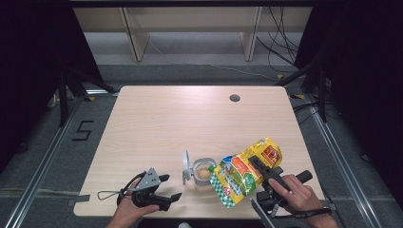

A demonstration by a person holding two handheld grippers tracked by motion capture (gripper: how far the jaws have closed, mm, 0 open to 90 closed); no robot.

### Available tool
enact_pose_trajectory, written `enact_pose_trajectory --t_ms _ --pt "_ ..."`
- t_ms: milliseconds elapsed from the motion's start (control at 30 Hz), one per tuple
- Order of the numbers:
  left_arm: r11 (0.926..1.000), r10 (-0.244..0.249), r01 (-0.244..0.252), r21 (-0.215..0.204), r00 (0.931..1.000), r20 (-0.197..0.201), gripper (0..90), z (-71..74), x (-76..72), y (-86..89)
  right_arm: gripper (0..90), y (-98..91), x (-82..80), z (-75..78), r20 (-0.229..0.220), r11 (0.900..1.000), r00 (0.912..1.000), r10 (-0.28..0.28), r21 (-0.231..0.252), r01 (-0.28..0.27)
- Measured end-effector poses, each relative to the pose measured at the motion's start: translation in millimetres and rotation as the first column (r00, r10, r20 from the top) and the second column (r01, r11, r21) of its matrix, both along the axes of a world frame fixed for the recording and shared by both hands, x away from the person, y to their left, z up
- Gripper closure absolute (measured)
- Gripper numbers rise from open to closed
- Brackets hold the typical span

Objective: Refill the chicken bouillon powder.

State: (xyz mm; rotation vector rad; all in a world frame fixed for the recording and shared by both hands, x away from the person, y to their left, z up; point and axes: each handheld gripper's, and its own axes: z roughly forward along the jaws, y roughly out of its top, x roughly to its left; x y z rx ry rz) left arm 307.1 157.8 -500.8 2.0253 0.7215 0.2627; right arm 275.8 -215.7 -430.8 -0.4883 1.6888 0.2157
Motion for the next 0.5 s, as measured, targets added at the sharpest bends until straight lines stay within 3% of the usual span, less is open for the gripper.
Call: enact_pose_trajectory --t_ms 100,167,233,267,300,367,433,500 --pt "0.9998 0.013 -0.014 -0.012 0.9998 -0.016 20.2 -0.5 -1.3 -1.0 66.0 -1.7 -1.1 -4.5 -0.029 0.9985 0.9994 -0.021 0.050 0.023" --pt "0.9997 0.017 -0.017 -0.020 0.9997 -0.018 20.2 -0.7 -1.7 -1.6 66.1 -1.7 -0.2 -5.0 -0.022 0.9985 0.9998 -0.001 0.054 0.002" --pt "1.0000 0.000 0.000 0.001 1.0000 0.001 20.2 0.0 0.0 0.1 66.0 -2.4 -0.6 -7.0 -0.034 0.9981 0.9994 -0.007 0.061 0.010" --pt "1.0000 0.002 -0.002 0.000 1.0000 -0.001 20.2 0.0 0.0 0.2 66.1 -3.6 -1.3 -10.7 -0.068 0.9947 0.9973 -0.026 0.097 0.032" --pt "1.0000 0.001 -0.001 0.001 1.0000 0.000 20.2 0.1 0.1 0.3 66.1 -3.4 0.0 -8.8 -0.045 0.9961 0.9990 0.002 0.088 0.002" --pt "1.0000 0.001 -0.001 0.001 1.0000 0.001 20.2 0.2 0.1 0.2 66.1 -5.1 0.1 -11.1 -0.078 0.9914 0.9969 -0.010 0.129 0.020" --pt "1.0000 -0.003 0.003 -0.006 1.0000 -0.003 20.2 0.2 -0.1 -0.3 66.2 -6.0 -0.5 -10.4 -0.093 0.9901 0.9955 -0.020 0.137 0.032" --pt "0.9999 0.001 -0.001 0.014 1.0000 -0.008 20.2 0.5 -0.1 0.8 66.1 -6.0 1.7 -11.5 -0.090 0.9895 0.9960 -0.003 0.144 0.016"
